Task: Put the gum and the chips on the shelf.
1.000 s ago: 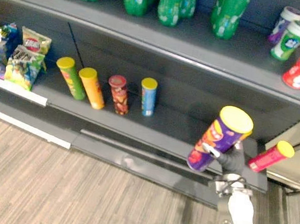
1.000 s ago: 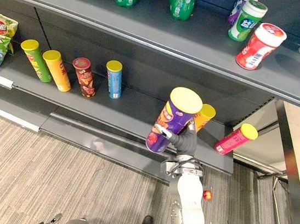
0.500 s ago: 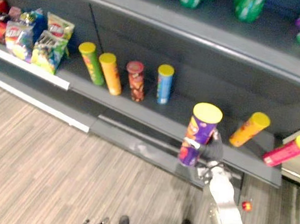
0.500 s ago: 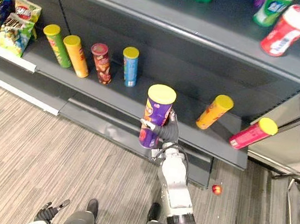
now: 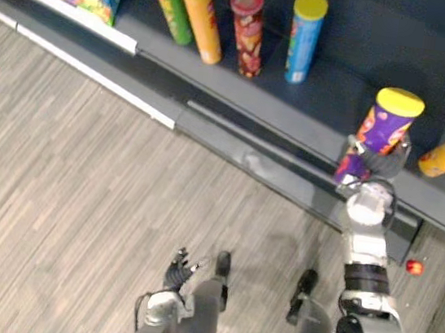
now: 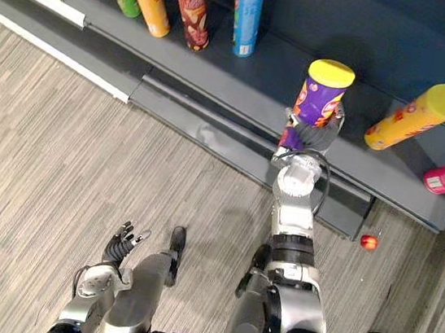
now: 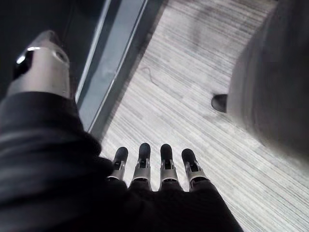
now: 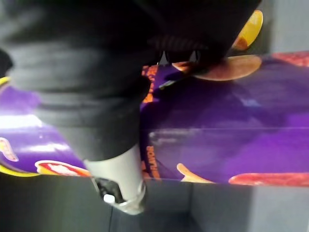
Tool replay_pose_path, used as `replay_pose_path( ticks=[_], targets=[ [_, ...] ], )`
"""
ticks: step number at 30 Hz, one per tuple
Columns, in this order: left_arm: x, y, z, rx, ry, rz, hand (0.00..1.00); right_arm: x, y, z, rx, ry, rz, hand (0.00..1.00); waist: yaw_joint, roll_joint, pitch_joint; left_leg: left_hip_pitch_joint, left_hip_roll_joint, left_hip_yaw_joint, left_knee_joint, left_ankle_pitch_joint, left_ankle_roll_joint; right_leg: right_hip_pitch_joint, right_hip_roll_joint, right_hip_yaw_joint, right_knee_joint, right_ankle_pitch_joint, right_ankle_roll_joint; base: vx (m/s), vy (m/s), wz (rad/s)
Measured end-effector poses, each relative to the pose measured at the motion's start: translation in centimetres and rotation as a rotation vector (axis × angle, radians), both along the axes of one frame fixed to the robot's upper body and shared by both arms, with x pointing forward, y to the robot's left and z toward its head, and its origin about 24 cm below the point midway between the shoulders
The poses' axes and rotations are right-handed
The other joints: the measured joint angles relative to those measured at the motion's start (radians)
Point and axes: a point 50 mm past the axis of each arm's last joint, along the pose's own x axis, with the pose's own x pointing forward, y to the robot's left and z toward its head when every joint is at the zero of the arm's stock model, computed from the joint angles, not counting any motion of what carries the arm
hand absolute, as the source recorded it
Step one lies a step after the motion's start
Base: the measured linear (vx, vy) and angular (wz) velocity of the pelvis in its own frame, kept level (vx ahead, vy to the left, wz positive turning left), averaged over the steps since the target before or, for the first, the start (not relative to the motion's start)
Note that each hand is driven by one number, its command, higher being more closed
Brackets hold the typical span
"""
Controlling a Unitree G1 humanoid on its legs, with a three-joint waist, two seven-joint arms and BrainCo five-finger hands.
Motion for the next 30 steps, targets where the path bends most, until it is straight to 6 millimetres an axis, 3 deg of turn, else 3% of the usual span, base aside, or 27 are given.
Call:
replay_pose_path(
  ticks=[4,8,13,16,19,22,25,27,28,30],
  targets=[
    [0.1,-0.1,0.1,-0.005,-0.01,0.002,0.0,0.5,-1.4,1.9,0.064,-0.052,-0.099,1.0,0.012,0.017,0.009,-0.043,-0.013,-0.022,0.006,0.007,0.002,-0.041,-0.022,-0.017,0.041,-0.015,-0.002,-0.03,0.003,0.2],
    [0.3,-0.3,0.2,-0.003,-0.015,-0.005,0.0,1.1,-3.1,5.0,0.051,-0.118,-0.18,1.0,0.028,0.042,0.02,-0.082,-0.025,-0.04,0.019,0.024,0.007,-0.079,-0.038,-0.032,0.079,-0.024,-0.007,0.0,0.004,0.17],
    [0.7,-0.3,-0.2,0.015,0.016,0.009,0.0,1.1,-4.7,7.1,0.085,-0.173,-0.249,1.0,0.04,0.06,0.028,-0.121,-0.041,-0.068,0.031,0.033,0.006,-0.117,-0.059,-0.047,0.13,-0.049,-0.01,0.0,-0.009,0.17],
    [1.0,-0.4,-0.3,0.018,0.023,0.012,0.0,1.0,-5.8,9.0,0.098,-0.22,-0.299,1.0,0.065,0.073,0.033,-0.158,-0.046,-0.074,0.043,0.037,0.003,-0.161,-0.071,-0.048,0.167,-0.064,-0.013,-0.02,-0.019,0.11],
    [1.4,-0.5,-0.3,0.019,0.027,0.009,0.0,0.8,-6.2,10.1,0.1,-0.256,-0.317,1.0,0.068,0.091,0.031,-0.193,-0.055,-0.094,0.067,0.037,0.002,-0.191,-0.084,-0.057,0.209,-0.083,-0.015,-0.02,-0.027,0.22],
    [2.3,-0.8,0.2,0.015,0.0,0.005,0.0,0.5,-6.9,10.4,0.133,-0.273,-0.353,1.0,0.092,0.099,0.028,-0.274,-0.066,-0.107,0.129,0.031,-0.006,-0.279,-0.114,-0.054,0.321,-0.131,-0.028,-0.05,-0.081,0.2],
    [2.5,-1.1,0.4,0.008,-0.01,0.003,0.0,0.2,-6.9,10.7,0.145,-0.297,-0.349,1.0,0.092,0.103,0.028,-0.287,-0.068,-0.114,0.142,0.028,-0.01,-0.29,-0.125,-0.056,0.346,-0.143,-0.03,-0.06,-0.046,0.15],
    [2.6,-1.4,0.5,-0.001,-0.015,0.003,0.0,-0.3,-6.8,11.6,0.142,-0.341,-0.348,1.0,0.096,0.106,0.028,-0.3,-0.068,-0.111,0.147,0.028,-0.01,-0.307,-0.13,-0.054,0.363,-0.149,-0.035,-0.05,-0.04,0.11],
    [3.5,-2.3,1.5,-0.058,-0.067,0.016,0.0,-1.4,-7.6,13.3,0.131,-0.433,-0.384,1.0,0.118,0.126,0.025,-0.387,-0.074,-0.117,0.208,0.019,-0.018,-0.396,-0.152,-0.048,0.442,-0.179,-0.045,-0.07,-0.067,0.22],
    [3.6,-2.3,1.6,-0.061,-0.074,0.015,0.0,-1.4,-7.5,13.3,0.137,-0.435,-0.386,1.0,0.118,0.131,0.023,-0.407,-0.071,-0.109,0.216,0.02,-0.018,-0.422,-0.16,-0.047,0.468,-0.191,-0.05,-0.04,-0.076,0.17]
  ],
)
